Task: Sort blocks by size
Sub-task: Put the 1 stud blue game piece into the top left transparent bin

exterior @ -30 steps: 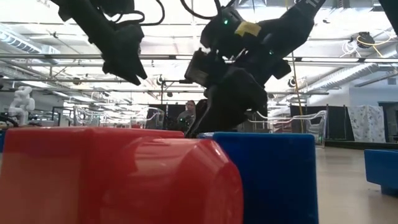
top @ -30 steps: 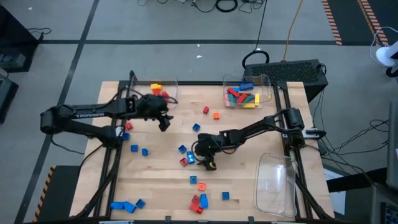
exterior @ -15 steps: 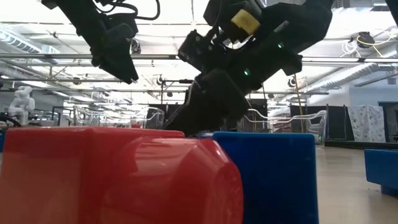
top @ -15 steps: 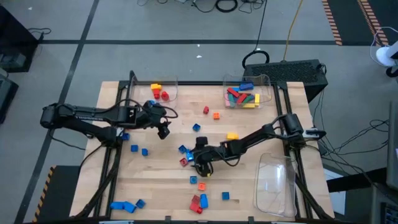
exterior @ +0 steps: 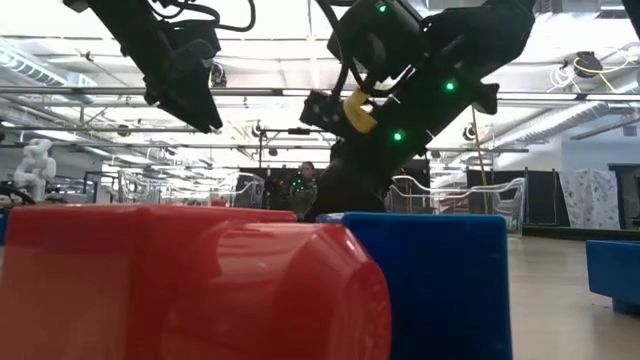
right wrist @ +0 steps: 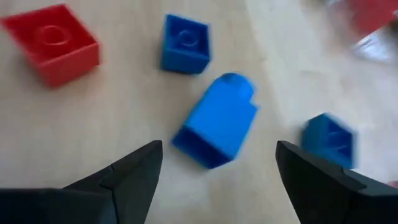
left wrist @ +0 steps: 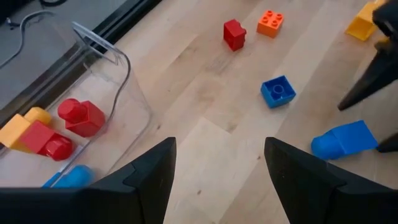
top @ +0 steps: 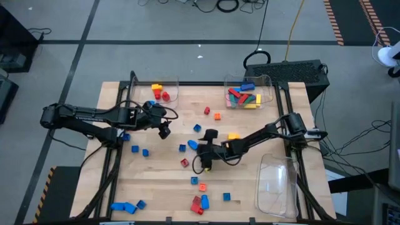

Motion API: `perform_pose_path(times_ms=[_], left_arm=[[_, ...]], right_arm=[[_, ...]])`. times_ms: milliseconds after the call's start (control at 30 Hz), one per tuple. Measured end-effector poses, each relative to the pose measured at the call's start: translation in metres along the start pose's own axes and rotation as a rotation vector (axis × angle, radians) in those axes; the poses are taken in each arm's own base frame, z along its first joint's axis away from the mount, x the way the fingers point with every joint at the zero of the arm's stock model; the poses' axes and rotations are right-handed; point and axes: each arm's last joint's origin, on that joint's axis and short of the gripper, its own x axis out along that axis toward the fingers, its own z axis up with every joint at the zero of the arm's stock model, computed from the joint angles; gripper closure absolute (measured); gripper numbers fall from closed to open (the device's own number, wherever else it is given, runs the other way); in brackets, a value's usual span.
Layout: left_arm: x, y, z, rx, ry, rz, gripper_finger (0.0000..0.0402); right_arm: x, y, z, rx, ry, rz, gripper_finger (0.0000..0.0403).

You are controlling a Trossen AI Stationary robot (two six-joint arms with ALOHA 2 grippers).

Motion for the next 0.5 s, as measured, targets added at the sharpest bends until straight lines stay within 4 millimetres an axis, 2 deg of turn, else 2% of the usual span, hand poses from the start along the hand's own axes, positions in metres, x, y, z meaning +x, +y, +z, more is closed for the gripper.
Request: perform_pose_path(times_ms=[133, 400, 500], left_arm=[[0.000, 0.000, 0.000, -0.020, 0.000, -0.001, 0.0155], [-0.003, -0.007, -0.003, 0.000, -0.002, -0.025, 0.0155], [-0.004, -0.009, -0.004, 0.007, -0.003, -0.032, 0.0155]], right_arm=[[-0.001, 0.003, 0.002, 0.131, -0.006, 0.118, 0.0103], [0.005, -0.010, 0.004, 0.401, -0.003, 0.077, 0.0103], [0.005, -0.008, 0.006, 0.481, -0.010, 0.147, 0.0103]])
